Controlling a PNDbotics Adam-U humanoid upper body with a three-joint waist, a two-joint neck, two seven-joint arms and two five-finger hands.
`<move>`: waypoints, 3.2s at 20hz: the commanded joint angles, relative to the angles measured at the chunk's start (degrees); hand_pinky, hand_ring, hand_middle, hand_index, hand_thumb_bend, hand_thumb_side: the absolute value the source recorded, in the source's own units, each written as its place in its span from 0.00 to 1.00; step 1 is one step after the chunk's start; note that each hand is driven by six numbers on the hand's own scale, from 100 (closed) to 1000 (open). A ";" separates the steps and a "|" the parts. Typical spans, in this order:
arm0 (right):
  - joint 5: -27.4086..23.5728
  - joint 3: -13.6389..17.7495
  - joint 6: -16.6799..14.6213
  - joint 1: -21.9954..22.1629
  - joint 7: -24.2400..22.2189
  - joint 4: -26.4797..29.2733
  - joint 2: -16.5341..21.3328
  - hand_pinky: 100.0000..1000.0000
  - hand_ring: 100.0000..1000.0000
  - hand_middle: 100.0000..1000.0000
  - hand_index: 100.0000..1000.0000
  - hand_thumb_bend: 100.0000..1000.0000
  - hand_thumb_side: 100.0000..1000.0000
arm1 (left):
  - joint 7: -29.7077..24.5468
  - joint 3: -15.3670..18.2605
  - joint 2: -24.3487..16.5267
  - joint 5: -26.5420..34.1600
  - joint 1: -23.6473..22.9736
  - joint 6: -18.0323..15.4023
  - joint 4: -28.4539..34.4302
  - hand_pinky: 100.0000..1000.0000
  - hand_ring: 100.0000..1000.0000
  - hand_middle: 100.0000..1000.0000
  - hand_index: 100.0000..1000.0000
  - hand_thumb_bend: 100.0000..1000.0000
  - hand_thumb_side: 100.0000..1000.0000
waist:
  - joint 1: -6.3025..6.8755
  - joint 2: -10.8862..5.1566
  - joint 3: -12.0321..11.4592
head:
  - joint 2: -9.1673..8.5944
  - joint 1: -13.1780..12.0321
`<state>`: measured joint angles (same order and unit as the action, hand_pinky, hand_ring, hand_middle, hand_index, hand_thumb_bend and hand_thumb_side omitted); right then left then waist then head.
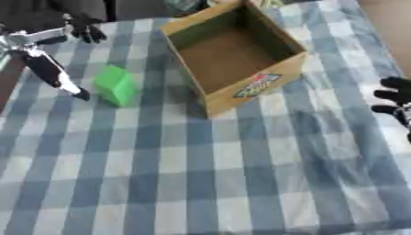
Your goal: Pick up objects on the table and place them in the box.
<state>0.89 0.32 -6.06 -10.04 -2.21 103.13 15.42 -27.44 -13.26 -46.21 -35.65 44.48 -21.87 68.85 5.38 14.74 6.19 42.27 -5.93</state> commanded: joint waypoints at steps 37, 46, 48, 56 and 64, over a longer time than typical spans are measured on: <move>-0.23 -0.07 -0.13 -0.21 -0.42 0.23 -0.02 0.69 0.79 0.79 0.83 0.00 0.69 | 14.90 0.76 9.97 -30.11 5.14 -6.13 -10.65 0.68 0.58 0.47 0.66 0.70 0.07 | -0.79 -0.44 0.49 | 0.80 -0.61; -0.22 -0.06 -0.14 -0.21 -0.45 0.10 0.16 0.69 0.79 0.79 0.83 0.00 0.69 | 12.62 1.29 8.19 -28.29 5.14 -5.74 -8.74 0.65 0.48 0.30 0.49 0.62 0.07 | -0.69 -0.61 0.32 | 0.72 -0.53; -0.19 -0.04 -0.14 -0.17 -0.44 0.07 0.23 0.69 0.79 0.79 0.83 0.00 0.69 | 10.60 1.05 7.08 -27.26 5.35 -6.06 -7.83 0.65 0.47 0.29 0.48 0.62 0.07 | -0.63 -0.68 0.29 | 0.68 -0.47; -0.05 -0.02 -0.15 0.01 -0.47 -0.12 0.57 0.69 0.79 0.79 0.83 0.00 0.69 | 2.73 1.47 3.02 -19.93 6.84 -6.06 -1.96 0.65 0.47 0.29 0.48 0.61 0.07 | -0.23 -1.03 0.00 | 0.83 -0.19; -0.04 -0.08 -0.17 0.16 -0.55 -0.18 0.72 0.69 0.79 0.79 0.83 0.00 0.69 | -1.58 2.20 1.99 -12.30 8.39 -3.41 2.41 0.66 0.47 0.29 0.48 0.55 0.04 | -0.14 -1.27 -0.12 | 0.71 -0.09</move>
<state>0.89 0.30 -6.05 -9.55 -2.54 102.44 14.97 -28.40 -12.05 -41.97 -49.13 51.51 -25.59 70.02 5.43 14.65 6.19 42.79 -6.09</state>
